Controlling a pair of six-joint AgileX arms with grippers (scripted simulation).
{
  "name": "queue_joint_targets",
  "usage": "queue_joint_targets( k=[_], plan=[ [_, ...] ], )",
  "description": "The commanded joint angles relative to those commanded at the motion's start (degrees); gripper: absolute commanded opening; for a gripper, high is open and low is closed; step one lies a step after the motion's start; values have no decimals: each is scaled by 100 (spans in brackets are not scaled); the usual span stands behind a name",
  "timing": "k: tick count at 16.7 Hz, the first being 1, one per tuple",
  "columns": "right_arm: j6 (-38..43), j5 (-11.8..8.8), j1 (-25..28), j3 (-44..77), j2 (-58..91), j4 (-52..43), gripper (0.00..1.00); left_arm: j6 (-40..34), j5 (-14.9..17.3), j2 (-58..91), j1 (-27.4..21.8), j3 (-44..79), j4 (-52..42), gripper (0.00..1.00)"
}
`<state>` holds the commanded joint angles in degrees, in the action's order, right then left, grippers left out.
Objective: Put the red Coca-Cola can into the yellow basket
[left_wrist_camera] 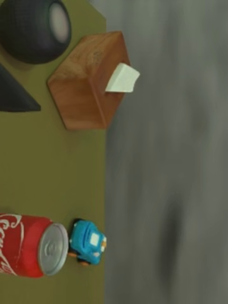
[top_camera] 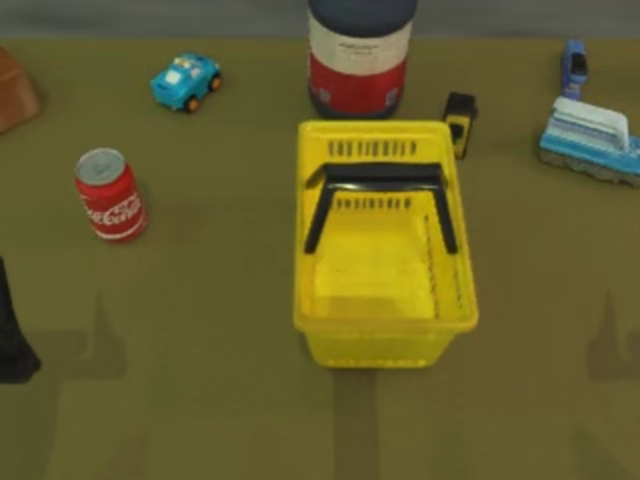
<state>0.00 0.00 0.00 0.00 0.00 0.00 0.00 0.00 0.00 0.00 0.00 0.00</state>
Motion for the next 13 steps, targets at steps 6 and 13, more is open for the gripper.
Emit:
queue_joint_targets(
  k=[6,13],
  plan=[
    [0,0,0,0,0,0,100,225,114,580,-110,540,-437,100],
    [0,0,0,0,0,0,100,1237,469,3540,-507,2998,-2488,100]
  ],
)
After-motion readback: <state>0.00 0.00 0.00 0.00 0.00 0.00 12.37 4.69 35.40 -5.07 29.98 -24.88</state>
